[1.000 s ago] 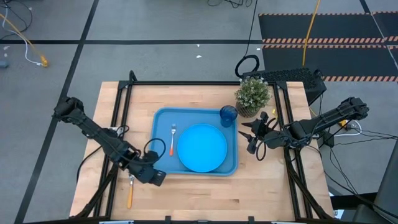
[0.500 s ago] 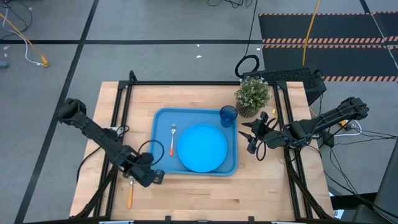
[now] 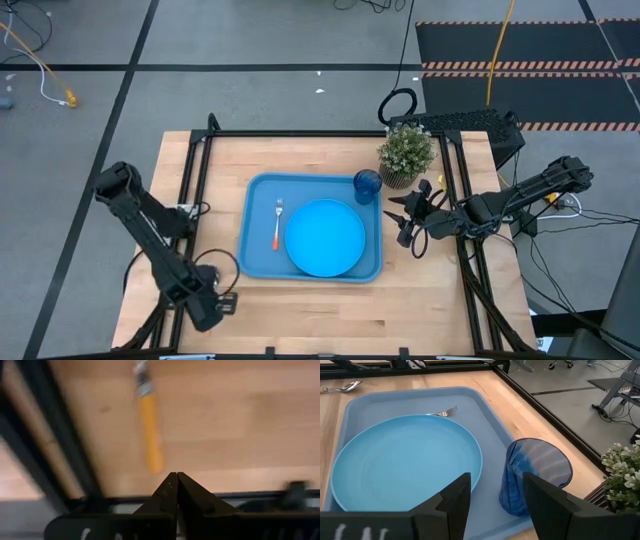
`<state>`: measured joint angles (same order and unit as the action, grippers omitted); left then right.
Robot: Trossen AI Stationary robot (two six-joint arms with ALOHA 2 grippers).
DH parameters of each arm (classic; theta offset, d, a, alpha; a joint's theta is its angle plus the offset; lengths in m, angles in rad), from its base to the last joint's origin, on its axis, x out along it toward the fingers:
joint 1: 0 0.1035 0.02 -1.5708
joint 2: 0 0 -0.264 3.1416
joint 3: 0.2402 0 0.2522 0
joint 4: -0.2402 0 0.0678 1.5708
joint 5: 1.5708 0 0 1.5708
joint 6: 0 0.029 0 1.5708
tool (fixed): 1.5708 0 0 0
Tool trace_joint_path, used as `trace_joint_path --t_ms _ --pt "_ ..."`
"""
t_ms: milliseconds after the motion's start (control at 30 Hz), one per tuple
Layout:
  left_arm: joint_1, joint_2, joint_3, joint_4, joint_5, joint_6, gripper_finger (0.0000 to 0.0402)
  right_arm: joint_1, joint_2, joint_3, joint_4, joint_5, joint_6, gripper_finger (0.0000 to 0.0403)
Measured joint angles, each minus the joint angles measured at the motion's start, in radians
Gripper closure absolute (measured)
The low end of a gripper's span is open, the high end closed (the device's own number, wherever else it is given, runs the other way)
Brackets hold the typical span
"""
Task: Pick and place plate/cup/fork/spoon on tray
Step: Put the yellow spoon on the blue tray to the left of the orange fork
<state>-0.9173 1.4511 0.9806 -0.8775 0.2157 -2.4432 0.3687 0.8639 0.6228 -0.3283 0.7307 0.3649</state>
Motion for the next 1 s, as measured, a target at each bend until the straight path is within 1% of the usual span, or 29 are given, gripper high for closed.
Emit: trace_joint_path --t_ms 33,133,367,433,600,667,733,800,867,1000 --pt "-0.007 0.011 0.002 -0.003 0.025 -0.006 0.0392 0.0 0.0 0.0 0.0 0.0 0.001 0.0229" --pt "-0.012 0.042 0.007 -0.012 0.022 -0.004 0.0392 0.0 0.0 -0.004 0.009 0.0 0.001 0.0229" --pt "-0.014 0.115 0.007 -0.016 -0.094 0.042 0.0392 -0.001 0.0 -0.04 0.029 0.001 0.001 0.0229" --pt "-0.014 0.125 0.007 -0.001 -0.147 0.076 0.0392 -0.001 0.0 -0.04 0.046 0.001 0.001 0.0229" --pt "-0.002 0.134 0.008 0.021 -0.324 0.158 0.0392 -0.001 0.0 -0.04 0.067 -0.001 0.009 0.0229" --pt "0.011 0.133 0.008 0.022 -0.372 0.163 0.0392 -0.001 0.0 -0.04 0.061 -0.001 0.015 0.0229" --pt "0.02 0.133 0.008 0.014 -0.4 0.198 0.0392 -0.001 0.0 -0.04 0.063 -0.002 0.016 0.0229" --pt "0.035 0.133 0.008 0.01 -0.391 0.255 0.0392 0.0 0.0 -0.04 0.074 0.003 0.01 0.0229" --pt "0.054 0.133 0.008 0.008 -0.338 0.265 0.0392 -0.001 0.0 -0.041 0.095 0.006 -0.012 0.0229" --pt "0.081 0.133 0.008 -0.019 -0.217 0.247 0.0387 -0.009 0.0 -0.041 0.203 0.031 -0.107 0.0229"
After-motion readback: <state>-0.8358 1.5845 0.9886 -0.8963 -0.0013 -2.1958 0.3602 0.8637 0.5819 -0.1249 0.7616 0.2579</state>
